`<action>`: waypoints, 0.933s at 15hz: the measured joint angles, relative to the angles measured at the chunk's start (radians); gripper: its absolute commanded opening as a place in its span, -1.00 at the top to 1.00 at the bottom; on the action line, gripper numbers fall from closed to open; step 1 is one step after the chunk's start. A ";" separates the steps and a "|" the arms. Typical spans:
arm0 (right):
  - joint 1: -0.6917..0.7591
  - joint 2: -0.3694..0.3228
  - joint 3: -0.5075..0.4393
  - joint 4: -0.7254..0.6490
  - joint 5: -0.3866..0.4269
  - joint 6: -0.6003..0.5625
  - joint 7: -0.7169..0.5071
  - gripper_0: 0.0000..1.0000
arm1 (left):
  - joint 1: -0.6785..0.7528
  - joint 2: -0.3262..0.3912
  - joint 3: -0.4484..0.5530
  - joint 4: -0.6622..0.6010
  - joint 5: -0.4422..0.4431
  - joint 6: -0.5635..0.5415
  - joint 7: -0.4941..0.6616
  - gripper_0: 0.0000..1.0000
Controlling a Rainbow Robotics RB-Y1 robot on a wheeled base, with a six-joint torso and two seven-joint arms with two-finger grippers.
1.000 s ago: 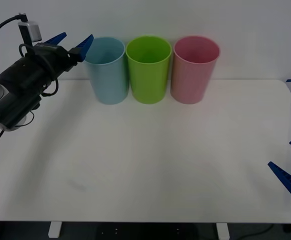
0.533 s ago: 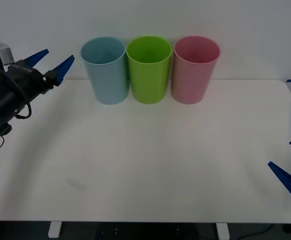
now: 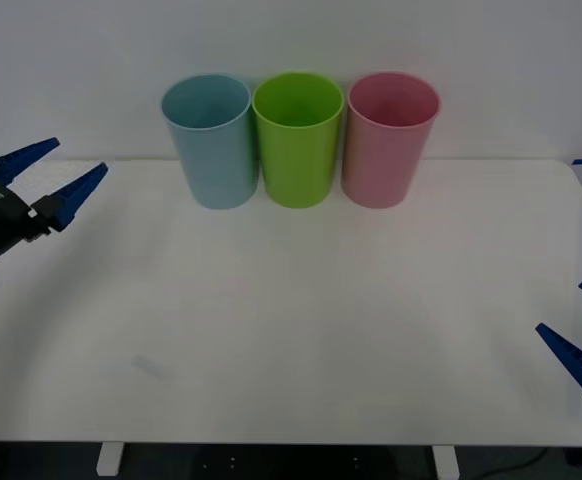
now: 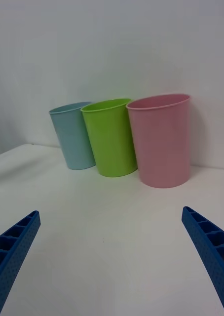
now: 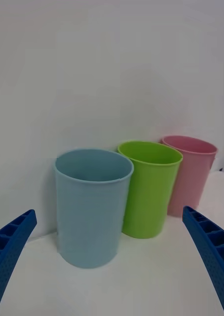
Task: Grasp the object on the table and drop it into the matching bin: aluminum can to the light blue bin, PET bottle to the pink bin.
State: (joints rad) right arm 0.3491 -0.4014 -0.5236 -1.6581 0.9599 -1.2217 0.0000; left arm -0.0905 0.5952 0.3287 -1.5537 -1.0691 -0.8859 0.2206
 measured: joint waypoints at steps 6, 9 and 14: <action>0.000 0.000 0.000 0.000 0.000 0.000 0.000 -1.00 | 0.092 0.000 0.134 -0.026 -0.057 -0.195 -0.005 -1.00; 0.000 0.000 0.000 0.000 0.000 0.000 0.000 -1.00 | 0.148 0.000 0.176 -0.059 -0.058 -0.240 -0.012 -1.00; 0.000 0.000 0.000 0.000 0.000 0.000 0.000 -1.00 | 0.264 0.000 0.218 -0.134 -0.052 -0.246 -0.015 -1.00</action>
State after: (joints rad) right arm 0.3490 -0.4014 -0.5236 -1.6581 0.9599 -1.2217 0.0000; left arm 0.1739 0.5952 0.5466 -1.6873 -1.1214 -1.1318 0.2055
